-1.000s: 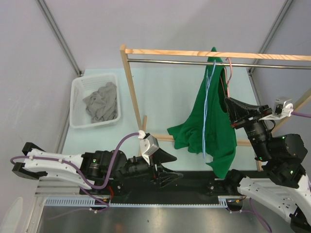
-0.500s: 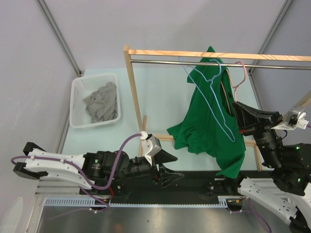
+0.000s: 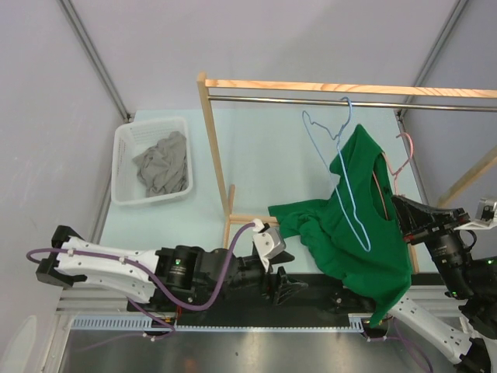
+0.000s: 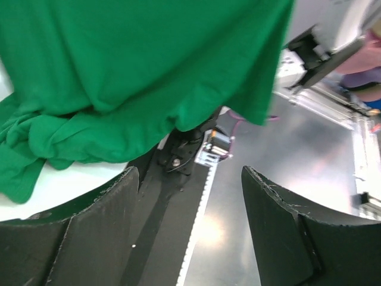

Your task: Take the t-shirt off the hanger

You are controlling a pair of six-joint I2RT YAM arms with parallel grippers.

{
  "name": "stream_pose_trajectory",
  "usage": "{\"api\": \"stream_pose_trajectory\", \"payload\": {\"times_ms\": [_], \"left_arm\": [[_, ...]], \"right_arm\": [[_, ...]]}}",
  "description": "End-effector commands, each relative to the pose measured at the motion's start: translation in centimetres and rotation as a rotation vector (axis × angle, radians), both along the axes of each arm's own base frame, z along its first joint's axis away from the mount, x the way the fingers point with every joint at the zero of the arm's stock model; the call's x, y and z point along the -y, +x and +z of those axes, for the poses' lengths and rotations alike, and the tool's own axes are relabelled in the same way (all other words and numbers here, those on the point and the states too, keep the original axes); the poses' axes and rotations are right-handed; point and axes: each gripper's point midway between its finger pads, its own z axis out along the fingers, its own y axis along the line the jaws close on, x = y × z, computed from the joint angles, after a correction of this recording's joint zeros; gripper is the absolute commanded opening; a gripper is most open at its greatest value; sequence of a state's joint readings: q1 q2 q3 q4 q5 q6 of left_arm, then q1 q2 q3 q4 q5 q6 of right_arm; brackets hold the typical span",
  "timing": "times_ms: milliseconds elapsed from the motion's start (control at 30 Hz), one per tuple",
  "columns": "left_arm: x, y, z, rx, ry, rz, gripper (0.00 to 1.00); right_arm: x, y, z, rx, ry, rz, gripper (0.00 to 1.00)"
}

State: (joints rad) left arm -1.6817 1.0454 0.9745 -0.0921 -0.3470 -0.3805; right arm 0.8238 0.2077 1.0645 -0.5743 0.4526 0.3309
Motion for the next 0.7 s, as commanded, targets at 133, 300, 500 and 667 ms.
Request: {"api": "stream_pose_trajectory", "payload": {"times_ms": [133,300,500,667], "left_arm": [[-0.2,2.0,-2.2,-0.056,-0.024,0.179,0.75],[-0.3,3.1,-4.0,-0.080,0.014,0.270,0.81],[0.5,3.5,-4.0,-0.053,0.041,0.303,0.88],[1.8,3.3,-3.6,-0.012,0.050,0.277,0.93]], "right_arm": [[-0.5,1.7,-7.9,-0.299,0.038,-0.074,0.00],[-3.3,3.6,-9.7,-0.405,0.093,-0.069,0.00],[-6.0,5.4,-10.5,-0.530,0.245,-0.079,0.00],[-7.2,6.5,-11.6,-0.606,0.407,-0.105,0.00]]}}
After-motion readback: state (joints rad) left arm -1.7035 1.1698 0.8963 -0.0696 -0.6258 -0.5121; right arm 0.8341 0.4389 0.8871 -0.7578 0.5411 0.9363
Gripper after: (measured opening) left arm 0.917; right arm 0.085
